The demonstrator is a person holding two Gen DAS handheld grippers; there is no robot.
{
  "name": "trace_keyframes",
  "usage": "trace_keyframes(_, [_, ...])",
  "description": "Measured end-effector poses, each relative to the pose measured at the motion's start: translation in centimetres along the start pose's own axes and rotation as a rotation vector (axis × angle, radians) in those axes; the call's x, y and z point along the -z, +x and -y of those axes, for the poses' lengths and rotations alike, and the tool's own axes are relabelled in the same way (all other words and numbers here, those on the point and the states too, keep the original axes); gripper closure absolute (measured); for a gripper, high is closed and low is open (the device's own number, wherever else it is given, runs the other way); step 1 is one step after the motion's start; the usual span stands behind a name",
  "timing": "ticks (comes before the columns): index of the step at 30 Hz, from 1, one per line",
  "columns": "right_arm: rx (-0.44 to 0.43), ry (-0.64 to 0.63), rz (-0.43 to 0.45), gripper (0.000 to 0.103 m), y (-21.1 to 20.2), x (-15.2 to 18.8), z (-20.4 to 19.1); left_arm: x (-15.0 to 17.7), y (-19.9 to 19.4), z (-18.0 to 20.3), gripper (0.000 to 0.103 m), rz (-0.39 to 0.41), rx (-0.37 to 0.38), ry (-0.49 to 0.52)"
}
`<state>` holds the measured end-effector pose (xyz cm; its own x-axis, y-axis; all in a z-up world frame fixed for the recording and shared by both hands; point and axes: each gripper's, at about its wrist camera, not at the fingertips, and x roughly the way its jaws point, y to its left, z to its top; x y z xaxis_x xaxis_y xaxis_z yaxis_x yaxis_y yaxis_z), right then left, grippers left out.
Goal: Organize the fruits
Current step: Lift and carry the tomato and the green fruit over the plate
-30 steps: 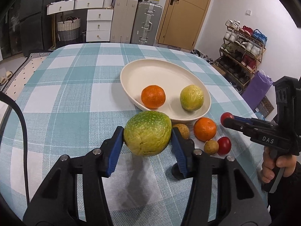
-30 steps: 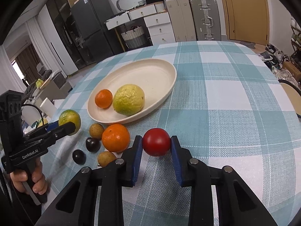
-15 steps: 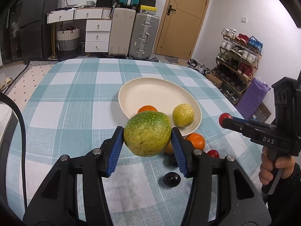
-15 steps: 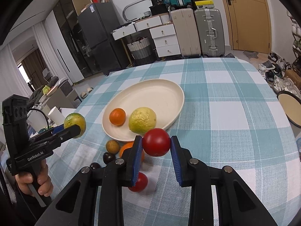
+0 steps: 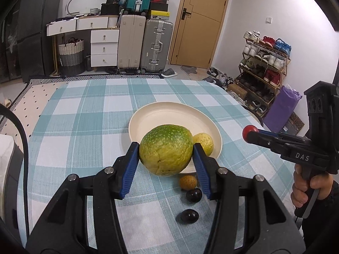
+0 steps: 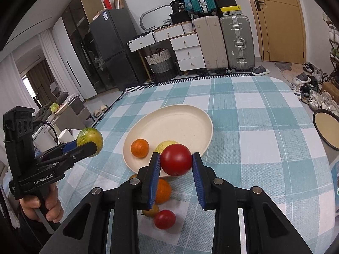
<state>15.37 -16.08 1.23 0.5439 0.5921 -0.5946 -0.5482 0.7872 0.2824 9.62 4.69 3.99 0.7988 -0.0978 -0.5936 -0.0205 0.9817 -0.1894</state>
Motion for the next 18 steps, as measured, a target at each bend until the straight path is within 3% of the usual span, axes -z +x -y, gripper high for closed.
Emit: trace_keyframes(18, [0.000, 0.020, -0.035, 0.072, 3.9, -1.8, 1.9, -2.9, 6.0, -1.3, 0.055, -0.045, -0.019, -0.002])
